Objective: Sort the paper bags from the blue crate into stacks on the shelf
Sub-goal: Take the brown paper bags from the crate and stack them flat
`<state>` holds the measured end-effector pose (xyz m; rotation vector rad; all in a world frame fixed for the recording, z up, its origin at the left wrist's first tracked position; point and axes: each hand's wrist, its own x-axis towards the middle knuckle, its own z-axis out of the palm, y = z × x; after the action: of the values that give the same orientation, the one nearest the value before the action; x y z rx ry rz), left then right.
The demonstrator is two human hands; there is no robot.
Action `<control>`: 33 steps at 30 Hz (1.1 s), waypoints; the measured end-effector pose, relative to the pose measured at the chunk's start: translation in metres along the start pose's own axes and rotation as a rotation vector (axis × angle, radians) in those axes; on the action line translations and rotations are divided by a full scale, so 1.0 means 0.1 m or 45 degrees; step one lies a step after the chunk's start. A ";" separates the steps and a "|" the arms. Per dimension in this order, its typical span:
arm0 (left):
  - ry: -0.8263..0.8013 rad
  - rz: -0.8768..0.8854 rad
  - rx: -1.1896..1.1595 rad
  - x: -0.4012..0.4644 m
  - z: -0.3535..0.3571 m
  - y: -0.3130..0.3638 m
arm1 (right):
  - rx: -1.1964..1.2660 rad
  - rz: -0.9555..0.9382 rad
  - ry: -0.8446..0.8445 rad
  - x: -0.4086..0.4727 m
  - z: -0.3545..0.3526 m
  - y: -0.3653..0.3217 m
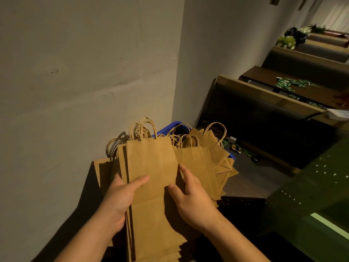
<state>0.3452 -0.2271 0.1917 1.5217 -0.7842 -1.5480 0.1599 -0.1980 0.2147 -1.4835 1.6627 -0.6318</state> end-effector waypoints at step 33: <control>-0.002 -0.139 -0.095 0.01 -0.38 -0.07 | -0.383 0.712 0.194 0.99 -0.42 0.69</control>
<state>0.3822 -0.2210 0.1821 1.5306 -0.6466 -1.6403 0.0874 -0.2874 0.1596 -1.0966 2.2448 -0.1929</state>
